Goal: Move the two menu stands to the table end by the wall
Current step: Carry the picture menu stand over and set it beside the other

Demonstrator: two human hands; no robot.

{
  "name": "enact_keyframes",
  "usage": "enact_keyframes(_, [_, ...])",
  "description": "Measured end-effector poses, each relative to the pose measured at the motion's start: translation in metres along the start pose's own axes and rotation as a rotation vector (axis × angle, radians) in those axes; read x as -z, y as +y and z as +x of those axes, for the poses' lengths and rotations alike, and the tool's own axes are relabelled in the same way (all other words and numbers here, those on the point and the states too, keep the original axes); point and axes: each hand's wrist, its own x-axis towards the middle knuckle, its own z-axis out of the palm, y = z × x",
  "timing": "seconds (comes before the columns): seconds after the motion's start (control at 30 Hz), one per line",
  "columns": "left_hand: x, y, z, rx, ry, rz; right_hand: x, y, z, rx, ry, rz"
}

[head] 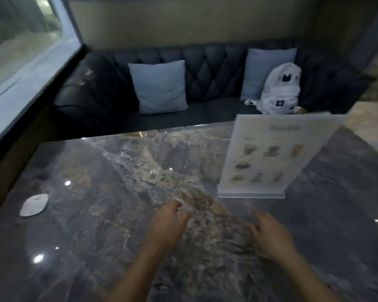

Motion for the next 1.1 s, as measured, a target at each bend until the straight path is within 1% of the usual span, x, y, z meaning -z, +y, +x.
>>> enact_keyframes(0.1, [-0.02,0.021,0.012,-0.074,-0.009,0.014,0.009,0.038,0.001,-0.098,0.025,0.058])
enact_keyframes(0.2, [-0.033,0.039,0.021,-0.128,-0.003,0.021,0.017,0.068,0.009,-0.151,0.056,0.156])
enact_keyframes(0.3, [-0.042,0.057,0.033,-0.122,-0.017,0.046,0.031,0.088,0.03,-0.203,0.109,0.243])
enact_keyframes(0.37, [-0.047,0.071,0.042,-0.094,-0.026,0.013,0.042,0.098,0.05,-0.22,0.164,0.357])
enact_keyframes(0.5, [-0.053,0.096,0.056,-0.158,-0.06,-0.128,0.063,0.1,0.088,-0.142,0.258,0.774])
enact_keyframes(0.57, [-0.055,0.105,0.061,-0.214,-0.088,-0.244,0.068,0.097,0.1,-0.18,0.287,0.841])
enact_keyframes(0.63, [-0.058,0.111,0.064,-0.266,-0.09,-0.335,0.068,0.095,0.108,-0.182,0.282,0.903])
enact_keyframes(0.73, [-0.066,0.112,0.071,-0.281,-0.034,-0.394,0.066,0.091,0.114,-0.051,0.241,1.063])
enact_keyframes(0.83, [-0.074,0.113,0.075,-0.284,0.038,-0.43,0.061,0.088,0.117,0.023,0.258,1.069])
enact_keyframes(1.0, [-0.076,0.118,0.072,-0.246,0.142,-0.43,0.055,0.079,0.12,0.007,0.342,0.924])
enact_keyframes(1.1, [-0.073,0.121,0.068,-0.249,0.167,-0.441,0.057,0.077,0.12,0.008,0.377,0.849])
